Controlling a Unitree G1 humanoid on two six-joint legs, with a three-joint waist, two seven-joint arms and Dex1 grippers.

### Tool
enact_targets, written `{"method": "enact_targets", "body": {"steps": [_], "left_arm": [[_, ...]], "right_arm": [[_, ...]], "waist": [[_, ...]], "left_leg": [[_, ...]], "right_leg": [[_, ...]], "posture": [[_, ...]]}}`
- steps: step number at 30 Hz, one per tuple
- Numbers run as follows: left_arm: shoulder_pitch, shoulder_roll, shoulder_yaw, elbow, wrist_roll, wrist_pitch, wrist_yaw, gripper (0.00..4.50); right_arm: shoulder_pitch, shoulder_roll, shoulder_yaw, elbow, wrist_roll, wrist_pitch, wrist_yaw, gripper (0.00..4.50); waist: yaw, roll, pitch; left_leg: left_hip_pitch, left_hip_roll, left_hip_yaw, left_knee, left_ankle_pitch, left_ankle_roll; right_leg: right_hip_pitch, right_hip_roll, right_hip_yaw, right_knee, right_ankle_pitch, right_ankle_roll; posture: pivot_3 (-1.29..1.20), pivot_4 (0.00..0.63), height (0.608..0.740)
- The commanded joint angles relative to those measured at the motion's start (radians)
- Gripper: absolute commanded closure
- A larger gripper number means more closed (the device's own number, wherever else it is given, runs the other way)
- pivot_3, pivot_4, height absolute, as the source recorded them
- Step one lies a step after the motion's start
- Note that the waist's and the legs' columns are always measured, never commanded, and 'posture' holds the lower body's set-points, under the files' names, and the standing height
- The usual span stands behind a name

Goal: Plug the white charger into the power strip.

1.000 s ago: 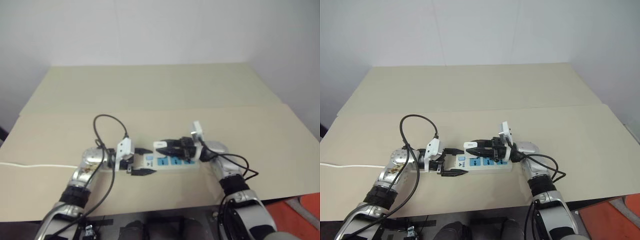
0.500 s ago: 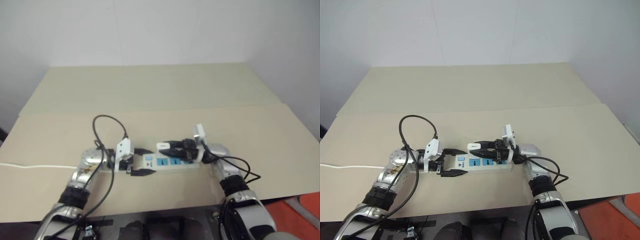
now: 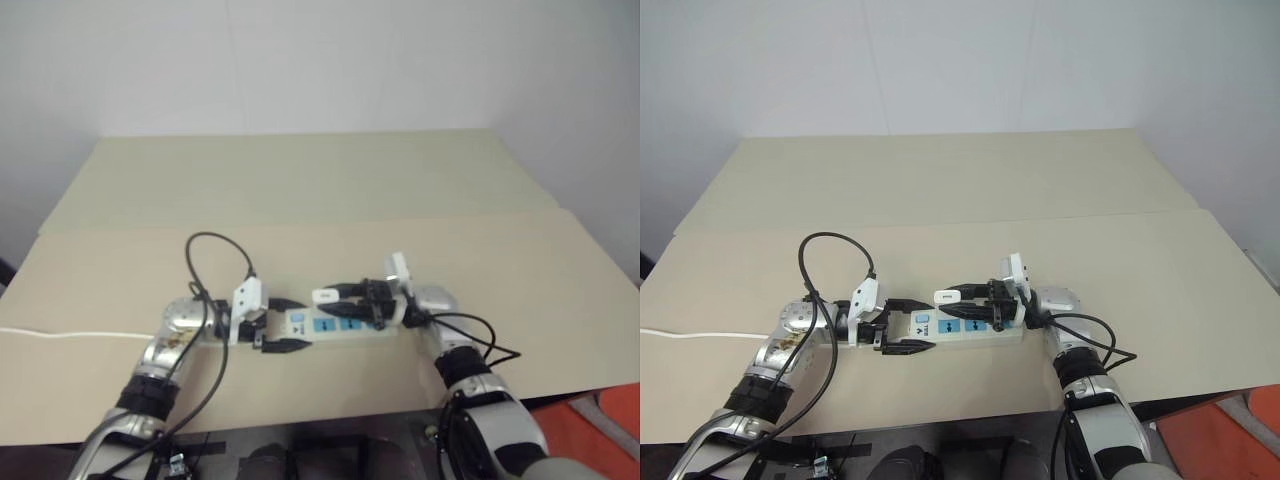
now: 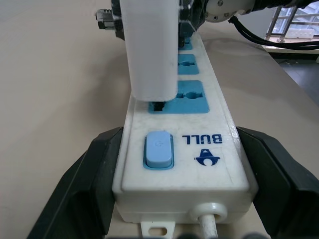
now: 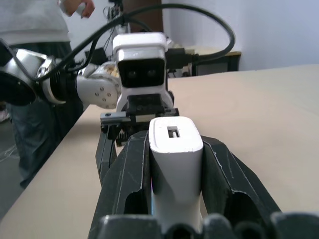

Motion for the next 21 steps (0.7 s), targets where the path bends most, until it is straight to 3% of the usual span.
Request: {"method": "enact_targets", "body": {"steps": [1, 21], "left_arm": [[0.021, 0.018, -0.014, -0.001, 0.017, 0.021, -0.006, 1.24], [0.009, 0.009, -0.02, 0.012, 0.013, 0.018, -0.012, 1.24]], "right_arm": [[0.011, -0.009, 0.026, 0.076, -0.051, -0.001, 0.021, 3.33], [-0.038, -0.084, 0.073, 0.207, -0.143, -0.04, -0.043, 3.33]], "waist": [[0.0, 0.0, 0.0], [-0.003, 0.001, -0.007]], "left_leg": [[0.001, 0.0, 0.0, 0.0, 0.0, 0.0], [0.006, 0.002, 0.001, -0.003, -0.001, -0.003]], "right_leg": [[0.0, 0.0, 0.0, 0.0, 0.0, 0.0], [0.0, -0.002, 0.002, -0.001, 0.001, -0.003]], "posture": [[0.0, 0.15, 0.74], [0.0, 0.15, 0.74]]}}
